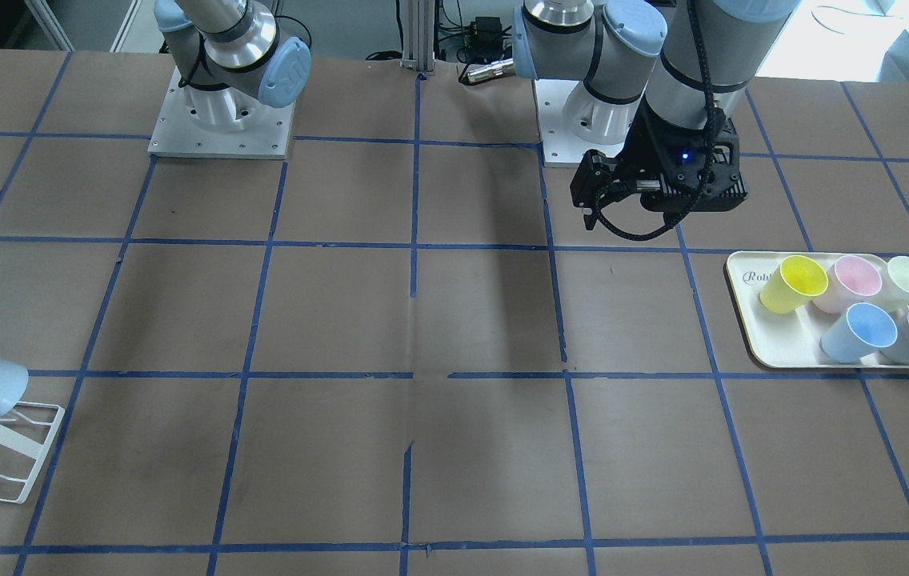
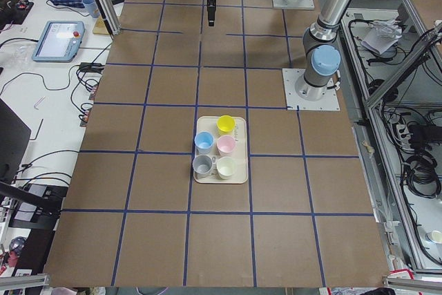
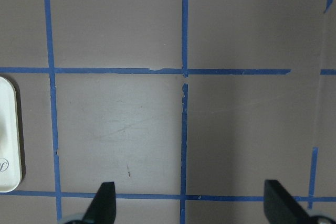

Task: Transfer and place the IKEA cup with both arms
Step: 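Close the right gripper on the light blue cup's base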

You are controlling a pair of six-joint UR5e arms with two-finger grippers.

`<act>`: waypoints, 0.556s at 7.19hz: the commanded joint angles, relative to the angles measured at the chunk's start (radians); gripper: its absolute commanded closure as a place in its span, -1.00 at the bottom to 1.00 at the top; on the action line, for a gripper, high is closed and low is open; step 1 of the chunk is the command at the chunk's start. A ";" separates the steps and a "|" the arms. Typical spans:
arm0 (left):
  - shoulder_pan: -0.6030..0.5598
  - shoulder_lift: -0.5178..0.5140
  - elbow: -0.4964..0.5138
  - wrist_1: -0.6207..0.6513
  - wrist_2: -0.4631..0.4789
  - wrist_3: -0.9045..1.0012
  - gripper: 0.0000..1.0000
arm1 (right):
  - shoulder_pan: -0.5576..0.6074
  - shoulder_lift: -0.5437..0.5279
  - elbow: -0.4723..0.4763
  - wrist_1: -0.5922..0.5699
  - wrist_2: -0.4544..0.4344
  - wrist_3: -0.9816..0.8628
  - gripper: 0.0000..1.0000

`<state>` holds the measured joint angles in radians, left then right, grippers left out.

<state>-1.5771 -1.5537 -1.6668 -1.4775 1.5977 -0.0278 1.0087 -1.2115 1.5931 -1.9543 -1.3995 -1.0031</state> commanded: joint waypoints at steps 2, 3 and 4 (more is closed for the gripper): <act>0.000 0.001 0.001 0.003 -0.001 -0.001 -1.00 | 0.001 0.030 0.002 -0.003 0.028 -0.023 -1.00; -0.001 0.001 0.001 0.003 -0.001 -0.001 -1.00 | 0.001 0.038 0.002 -0.012 0.028 -0.025 -1.00; 0.000 0.001 0.001 0.002 -0.002 -0.004 -1.00 | 0.001 0.041 0.004 -0.015 0.028 -0.025 -1.00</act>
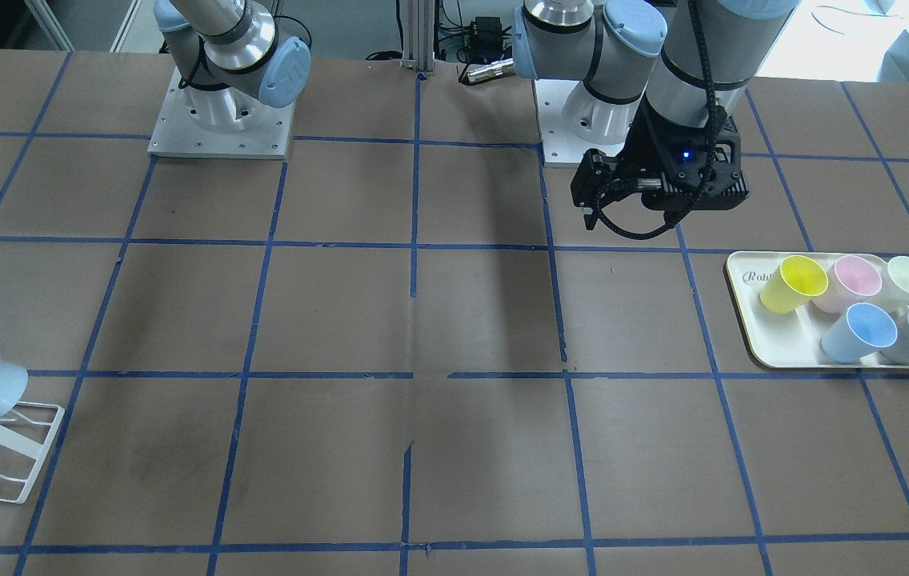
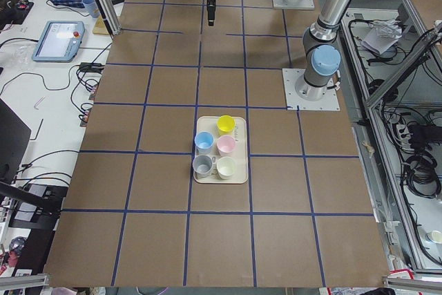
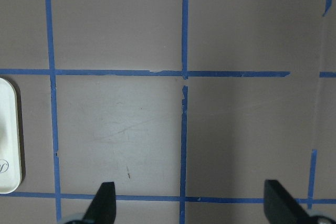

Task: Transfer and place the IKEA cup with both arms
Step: 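Close the right gripper on the light blue cup's base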

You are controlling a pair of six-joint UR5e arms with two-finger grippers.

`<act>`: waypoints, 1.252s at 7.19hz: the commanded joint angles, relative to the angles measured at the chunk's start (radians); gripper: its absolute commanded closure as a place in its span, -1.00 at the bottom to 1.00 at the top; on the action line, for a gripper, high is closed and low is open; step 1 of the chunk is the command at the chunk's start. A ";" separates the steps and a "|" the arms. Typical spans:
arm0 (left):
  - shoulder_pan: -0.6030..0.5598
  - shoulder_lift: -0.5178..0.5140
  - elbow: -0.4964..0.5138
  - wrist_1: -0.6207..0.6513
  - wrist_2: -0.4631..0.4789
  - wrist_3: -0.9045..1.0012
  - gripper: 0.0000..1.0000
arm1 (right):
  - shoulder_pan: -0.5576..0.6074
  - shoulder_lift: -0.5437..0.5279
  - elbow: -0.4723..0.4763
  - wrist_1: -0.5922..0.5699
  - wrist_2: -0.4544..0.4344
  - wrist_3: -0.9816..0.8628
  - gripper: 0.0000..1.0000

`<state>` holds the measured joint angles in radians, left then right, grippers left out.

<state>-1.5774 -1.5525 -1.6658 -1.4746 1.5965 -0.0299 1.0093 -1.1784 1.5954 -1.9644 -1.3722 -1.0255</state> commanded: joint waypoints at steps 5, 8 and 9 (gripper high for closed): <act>0.002 0.000 0.001 0.000 0.002 0.001 -1.00 | 0.000 0.014 0.000 -0.002 -0.001 -0.005 -0.45; 0.000 0.000 0.001 0.005 0.002 -0.001 -1.00 | 0.000 0.005 -0.003 0.001 -0.005 -0.005 -0.15; 0.002 0.000 0.001 0.004 0.000 -0.002 -1.00 | 0.000 0.002 -0.011 0.008 -0.008 -0.004 -0.13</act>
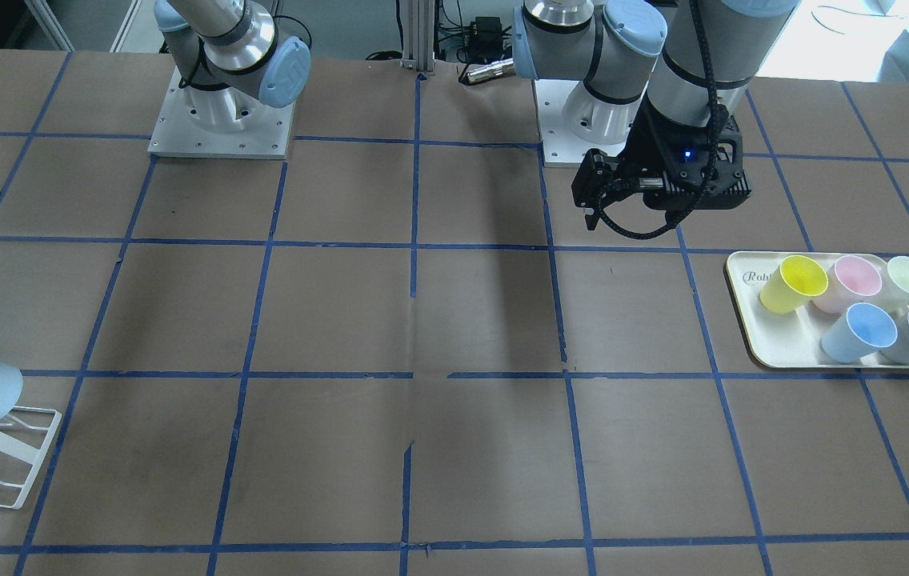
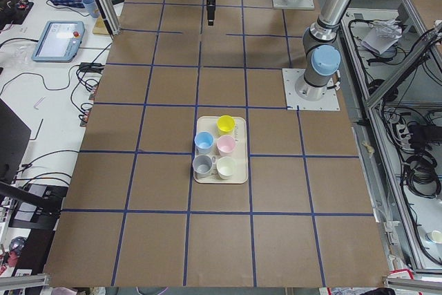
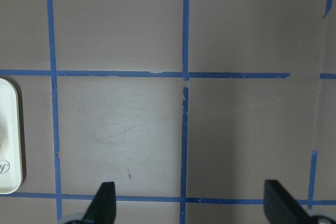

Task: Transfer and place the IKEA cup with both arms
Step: 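Close the right gripper on the light blue cup's base, then lift the cup off the rack and carry it toward the left gripper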

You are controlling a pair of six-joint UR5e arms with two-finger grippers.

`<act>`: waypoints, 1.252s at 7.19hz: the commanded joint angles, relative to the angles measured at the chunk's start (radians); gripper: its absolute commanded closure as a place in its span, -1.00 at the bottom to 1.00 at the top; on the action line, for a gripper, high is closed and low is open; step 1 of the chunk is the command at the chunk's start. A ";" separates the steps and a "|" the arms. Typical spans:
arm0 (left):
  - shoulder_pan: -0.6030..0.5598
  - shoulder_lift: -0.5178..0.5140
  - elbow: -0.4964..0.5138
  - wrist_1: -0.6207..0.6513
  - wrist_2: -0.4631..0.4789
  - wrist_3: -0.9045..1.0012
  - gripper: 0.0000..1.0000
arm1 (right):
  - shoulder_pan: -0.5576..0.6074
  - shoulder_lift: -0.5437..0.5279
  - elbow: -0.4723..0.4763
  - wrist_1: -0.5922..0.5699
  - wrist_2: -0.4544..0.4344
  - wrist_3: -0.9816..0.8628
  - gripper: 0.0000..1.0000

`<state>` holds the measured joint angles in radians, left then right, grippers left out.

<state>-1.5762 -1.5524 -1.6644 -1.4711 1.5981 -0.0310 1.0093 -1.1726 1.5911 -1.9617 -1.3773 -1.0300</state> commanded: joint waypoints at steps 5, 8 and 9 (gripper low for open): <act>-0.001 0.000 0.003 0.002 -0.001 -0.003 -1.00 | -0.002 -0.126 -0.026 0.113 -0.028 0.001 -0.13; 0.004 -0.005 0.002 0.006 -0.001 0.002 -1.00 | 0.000 -0.298 -0.025 0.260 -0.048 0.001 -0.13; 0.013 -0.015 0.011 0.015 -0.004 -0.001 -1.00 | 0.000 -0.332 -0.023 0.335 0.015 0.002 -0.13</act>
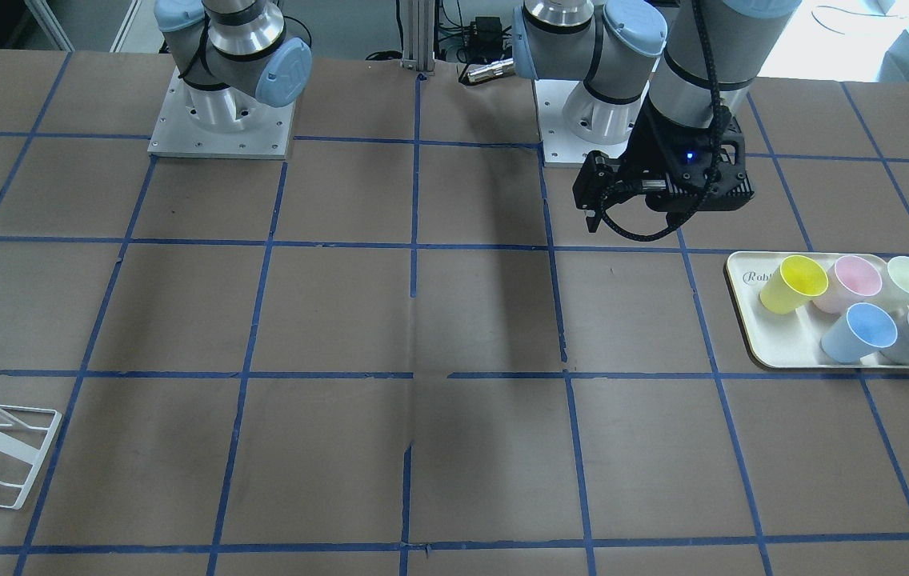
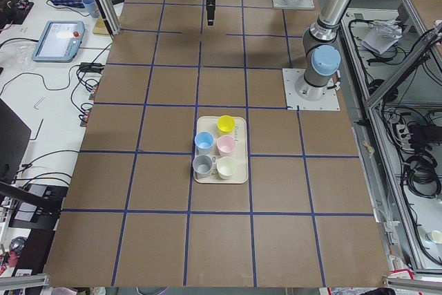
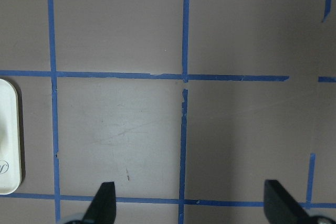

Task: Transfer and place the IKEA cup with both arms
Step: 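Lift the cup off the rack and carry it toward the left gripper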

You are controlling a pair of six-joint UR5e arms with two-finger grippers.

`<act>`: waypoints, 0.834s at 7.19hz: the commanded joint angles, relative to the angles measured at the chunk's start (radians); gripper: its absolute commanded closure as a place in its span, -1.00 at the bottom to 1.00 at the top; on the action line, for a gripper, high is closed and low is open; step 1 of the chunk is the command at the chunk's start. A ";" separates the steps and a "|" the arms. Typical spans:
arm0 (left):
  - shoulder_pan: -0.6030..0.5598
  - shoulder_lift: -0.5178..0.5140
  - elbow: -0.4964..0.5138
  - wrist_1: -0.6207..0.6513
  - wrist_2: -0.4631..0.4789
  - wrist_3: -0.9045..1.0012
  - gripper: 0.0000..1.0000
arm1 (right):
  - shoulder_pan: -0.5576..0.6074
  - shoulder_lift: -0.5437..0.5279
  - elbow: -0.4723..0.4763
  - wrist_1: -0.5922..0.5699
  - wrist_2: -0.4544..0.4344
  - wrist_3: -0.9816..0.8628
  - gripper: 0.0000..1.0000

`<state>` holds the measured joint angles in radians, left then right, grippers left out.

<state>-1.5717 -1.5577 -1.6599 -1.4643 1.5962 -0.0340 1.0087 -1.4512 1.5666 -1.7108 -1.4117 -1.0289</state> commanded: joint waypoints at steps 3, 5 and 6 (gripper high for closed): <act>0.073 -0.013 0.014 0.002 -0.319 0.000 -1.00 | 0.002 -0.103 0.001 0.413 0.491 -0.002 -0.13; 0.084 -0.010 0.012 0.004 -0.549 -0.003 -1.00 | 0.039 -0.115 0.003 0.619 0.716 -0.054 -0.13; 0.087 -0.004 0.008 0.002 -0.612 -0.009 -1.00 | 0.086 -0.132 0.003 0.699 0.820 -0.068 -0.13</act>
<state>-1.4906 -1.5669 -1.6478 -1.4608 1.0933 -0.0373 1.0479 -1.5666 1.5690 -1.1236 -0.7263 -1.0722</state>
